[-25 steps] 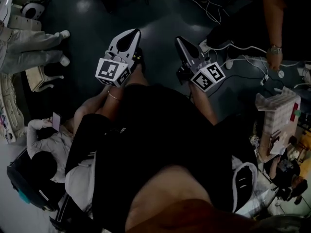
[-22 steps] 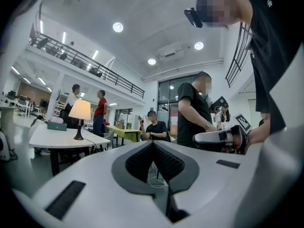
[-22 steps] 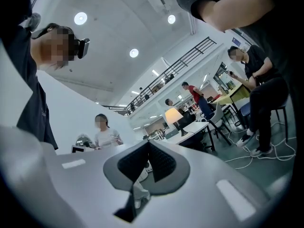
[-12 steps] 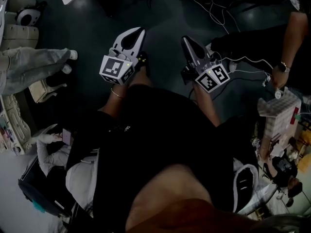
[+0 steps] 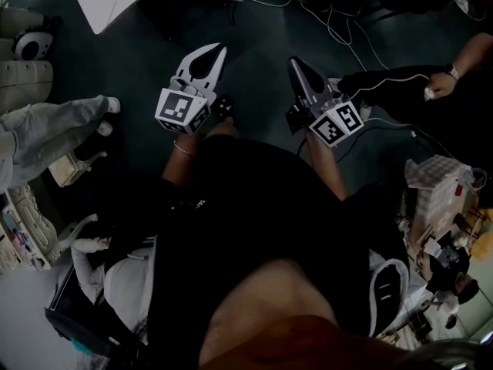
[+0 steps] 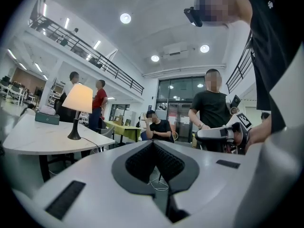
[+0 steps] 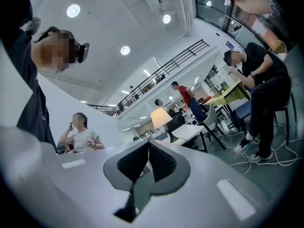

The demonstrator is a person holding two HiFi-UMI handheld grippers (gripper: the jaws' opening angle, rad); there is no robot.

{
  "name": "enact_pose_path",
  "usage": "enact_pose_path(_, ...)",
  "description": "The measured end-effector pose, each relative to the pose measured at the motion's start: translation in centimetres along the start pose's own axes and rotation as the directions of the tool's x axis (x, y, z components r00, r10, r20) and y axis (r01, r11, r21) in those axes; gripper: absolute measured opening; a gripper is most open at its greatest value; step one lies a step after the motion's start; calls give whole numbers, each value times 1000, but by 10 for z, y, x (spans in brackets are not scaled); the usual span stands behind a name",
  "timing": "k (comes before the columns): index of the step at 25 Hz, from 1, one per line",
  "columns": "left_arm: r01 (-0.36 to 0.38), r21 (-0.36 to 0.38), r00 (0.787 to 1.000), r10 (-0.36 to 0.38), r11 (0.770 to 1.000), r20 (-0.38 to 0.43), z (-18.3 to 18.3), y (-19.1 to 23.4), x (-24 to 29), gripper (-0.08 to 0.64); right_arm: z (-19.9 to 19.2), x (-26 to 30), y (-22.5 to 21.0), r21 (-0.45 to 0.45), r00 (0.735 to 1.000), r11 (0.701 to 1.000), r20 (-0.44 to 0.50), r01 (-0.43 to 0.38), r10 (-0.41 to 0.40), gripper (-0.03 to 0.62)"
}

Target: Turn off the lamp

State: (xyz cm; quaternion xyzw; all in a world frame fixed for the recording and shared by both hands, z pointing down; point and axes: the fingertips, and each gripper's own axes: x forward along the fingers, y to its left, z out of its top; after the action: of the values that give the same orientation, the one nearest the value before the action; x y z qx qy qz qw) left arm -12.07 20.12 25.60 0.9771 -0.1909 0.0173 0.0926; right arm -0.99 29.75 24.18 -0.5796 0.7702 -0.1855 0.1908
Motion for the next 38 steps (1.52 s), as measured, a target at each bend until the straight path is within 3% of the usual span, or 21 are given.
enact_pose_path(9, 6, 10, 1000, -6, 1000, 9, 11, 90, 28, 8, 10, 92, -17, -14, 1000, 1000, 15, -4, 4, 2)
enact_pose_path(14, 49, 25, 998, -50, 998, 28, 19, 122, 47, 8, 13, 122, -31, -20, 999, 999, 23, 30, -29, 2)
enact_pose_path(20, 55, -16, 998, -55, 998, 8, 25, 148, 62, 8, 22, 152, -38, -46, 999, 998, 15, 30, -29, 2)
enact_pose_path(26, 105, -40, 994, -105, 994, 13, 14, 139, 74, 8, 15, 153, -47, -40, 998, 998, -7, 54, -55, 2)
enact_pose_path(33, -24, -60, 999, 22, 998, -31, -18, 159, 68, 8, 2, 165, -80, -14, 997, 1000, -77, 20, -21, 3)
enact_pose_path(36, -43, -32, 998, 41, 999, -43, -16, 161, 78, 9, 0, 179, -93, -25, 992, 999, -120, -30, 27, 3)
enact_pose_path(38, -58, -52, 998, 56, 997, -42, -13, 162, 92, 9, -2, 190, -106, -35, 987, 998, -152, -56, 50, 8)
